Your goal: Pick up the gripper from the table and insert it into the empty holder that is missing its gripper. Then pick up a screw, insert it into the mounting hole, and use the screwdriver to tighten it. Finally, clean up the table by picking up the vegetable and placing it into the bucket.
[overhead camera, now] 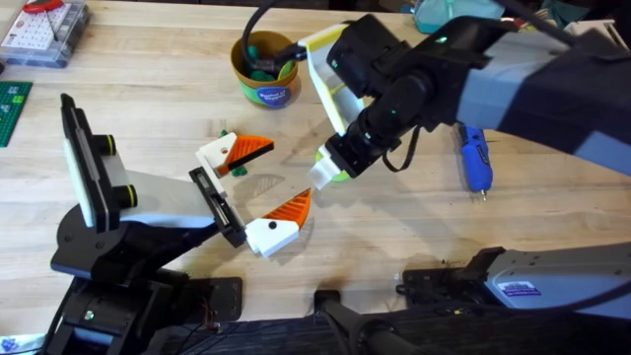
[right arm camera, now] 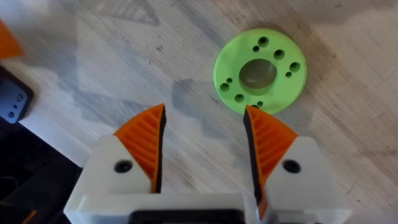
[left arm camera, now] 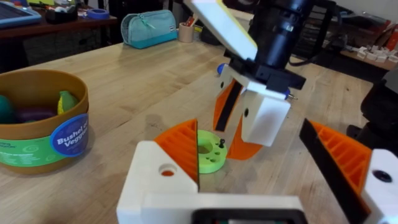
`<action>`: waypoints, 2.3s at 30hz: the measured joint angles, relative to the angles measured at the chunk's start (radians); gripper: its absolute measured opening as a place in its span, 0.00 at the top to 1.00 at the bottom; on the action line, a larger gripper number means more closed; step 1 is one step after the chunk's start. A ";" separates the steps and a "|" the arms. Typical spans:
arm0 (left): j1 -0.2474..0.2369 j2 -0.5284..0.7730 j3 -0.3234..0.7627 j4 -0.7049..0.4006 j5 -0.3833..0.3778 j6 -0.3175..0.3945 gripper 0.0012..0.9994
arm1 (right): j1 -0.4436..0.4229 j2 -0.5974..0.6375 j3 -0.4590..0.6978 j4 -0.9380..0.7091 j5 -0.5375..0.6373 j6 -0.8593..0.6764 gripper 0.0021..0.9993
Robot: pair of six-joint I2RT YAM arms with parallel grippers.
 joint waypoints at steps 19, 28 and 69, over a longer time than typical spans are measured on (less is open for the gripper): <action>0.000 0.002 0.000 0.003 -0.002 0.000 0.01 | -0.065 -0.241 0.004 -0.170 0.019 0.050 0.32; 0.000 0.002 0.000 0.003 -0.003 0.000 0.01 | -0.065 -0.221 -0.141 0.017 0.035 0.063 0.32; 0.000 0.002 0.000 0.003 -0.003 0.000 0.01 | -0.068 0.024 -0.152 0.145 0.099 0.078 0.85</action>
